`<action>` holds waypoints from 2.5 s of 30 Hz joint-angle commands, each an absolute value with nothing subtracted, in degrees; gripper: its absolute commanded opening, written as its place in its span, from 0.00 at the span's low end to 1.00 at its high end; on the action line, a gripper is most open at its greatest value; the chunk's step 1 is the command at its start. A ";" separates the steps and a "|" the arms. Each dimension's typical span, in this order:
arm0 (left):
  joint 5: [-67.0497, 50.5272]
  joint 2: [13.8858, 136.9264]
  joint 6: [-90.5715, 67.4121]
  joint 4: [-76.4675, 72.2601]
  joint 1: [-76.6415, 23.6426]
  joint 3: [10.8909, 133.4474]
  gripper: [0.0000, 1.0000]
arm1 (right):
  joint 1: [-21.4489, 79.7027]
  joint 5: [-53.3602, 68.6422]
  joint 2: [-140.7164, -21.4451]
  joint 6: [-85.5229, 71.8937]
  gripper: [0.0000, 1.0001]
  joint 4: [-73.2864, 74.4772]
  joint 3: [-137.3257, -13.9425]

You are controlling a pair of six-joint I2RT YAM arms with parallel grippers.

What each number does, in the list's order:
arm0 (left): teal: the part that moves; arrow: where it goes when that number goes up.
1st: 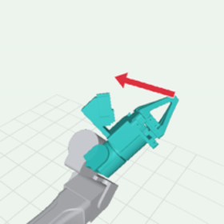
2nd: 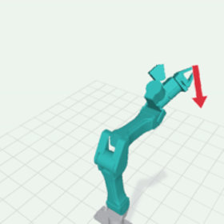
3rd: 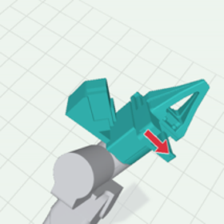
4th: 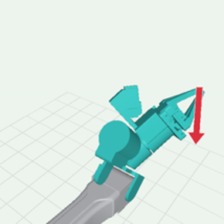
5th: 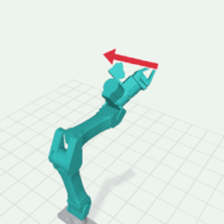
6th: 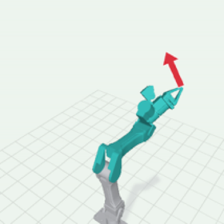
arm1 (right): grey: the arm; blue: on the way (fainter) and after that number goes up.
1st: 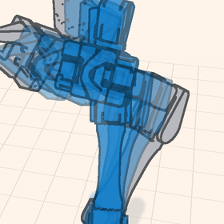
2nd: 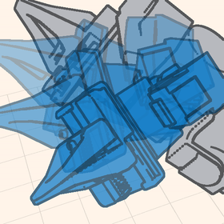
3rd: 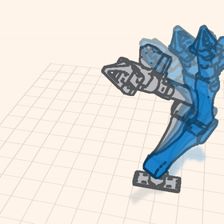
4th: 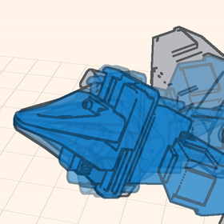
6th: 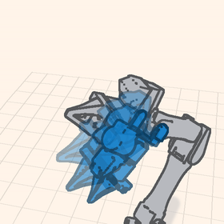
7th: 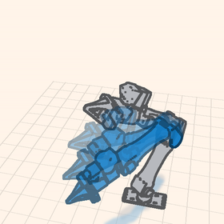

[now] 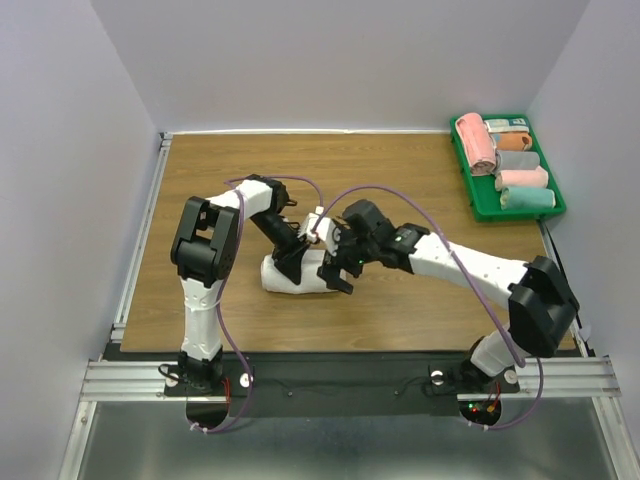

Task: Roll the towels
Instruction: Roll the towel

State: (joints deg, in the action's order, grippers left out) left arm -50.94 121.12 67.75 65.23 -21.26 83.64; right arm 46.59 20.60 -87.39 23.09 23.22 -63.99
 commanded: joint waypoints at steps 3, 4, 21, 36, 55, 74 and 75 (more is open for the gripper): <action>-33.13 128.50 68.82 62.31 -21.62 78.40 0.00 | 52.11 7.03 -91.75 29.96 1.00 8.97 -60.91; -33.31 128.50 68.82 62.31 -21.62 78.49 0.00 | 52.55 7.03 -92.63 30.32 1.00 8.44 -60.39; -30.60 115.58 68.29 57.13 -16.97 76.81 0.56 | 52.13 17.03 -99.67 27.95 0.01 10.28 -49.83; -35.05 110.41 70.93 60.74 2.63 92.92 0.82 | 46.60 28.71 -105.02 23.65 0.01 20.65 -55.97; -27.69 69.34 71.55 32.97 -19.93 48.35 0.99 | 40.34 44.20 -115.48 19.60 0.01 31.55 -66.44; -20.74 80.13 71.02 27.93 -28.04 42.00 0.65 | 37.36 45.71 -117.08 23.37 0.07 35.60 -69.17; -21.09 81.29 70.49 29.17 -27.95 42.62 0.58 | 36.92 45.09 -115.59 23.55 0.11 35.60 -68.91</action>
